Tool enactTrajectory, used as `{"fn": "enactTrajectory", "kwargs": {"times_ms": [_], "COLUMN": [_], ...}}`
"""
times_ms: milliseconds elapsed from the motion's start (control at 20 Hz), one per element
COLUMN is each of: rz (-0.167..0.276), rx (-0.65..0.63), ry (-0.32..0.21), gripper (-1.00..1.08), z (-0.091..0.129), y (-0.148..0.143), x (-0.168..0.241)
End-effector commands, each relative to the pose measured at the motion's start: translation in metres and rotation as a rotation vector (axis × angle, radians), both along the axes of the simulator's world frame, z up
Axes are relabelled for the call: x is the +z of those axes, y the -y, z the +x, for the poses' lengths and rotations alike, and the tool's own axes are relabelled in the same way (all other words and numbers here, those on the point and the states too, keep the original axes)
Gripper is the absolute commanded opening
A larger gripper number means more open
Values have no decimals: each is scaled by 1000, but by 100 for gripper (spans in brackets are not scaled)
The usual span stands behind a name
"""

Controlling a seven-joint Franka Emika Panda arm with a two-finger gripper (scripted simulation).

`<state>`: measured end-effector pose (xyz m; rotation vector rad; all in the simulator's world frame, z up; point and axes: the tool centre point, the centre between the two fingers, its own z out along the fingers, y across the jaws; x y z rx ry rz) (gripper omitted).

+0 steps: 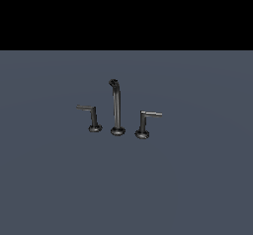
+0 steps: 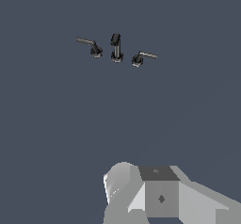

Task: Turn on the faucet by rotating a designated handle.

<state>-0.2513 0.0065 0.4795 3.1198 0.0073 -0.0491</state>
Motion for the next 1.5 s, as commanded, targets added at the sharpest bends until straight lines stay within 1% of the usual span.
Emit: {"fn": "enactTrajectory", "kwargs": {"times_ms": [0, 450, 650, 850, 1150, 1450], "rz": [0, -21, -19, -12, 10, 41], "rx": [0, 31, 27, 9, -47, -141], "ry": [0, 11, 11, 11, 9, 3], "gripper": [-100, -100, -100, -100, -100, -100], "z": [0, 8, 8, 14, 30, 55], "y": [0, 1, 0, -2, -7, -17], "x": [0, 1, 0, -2, -8, -19]}}
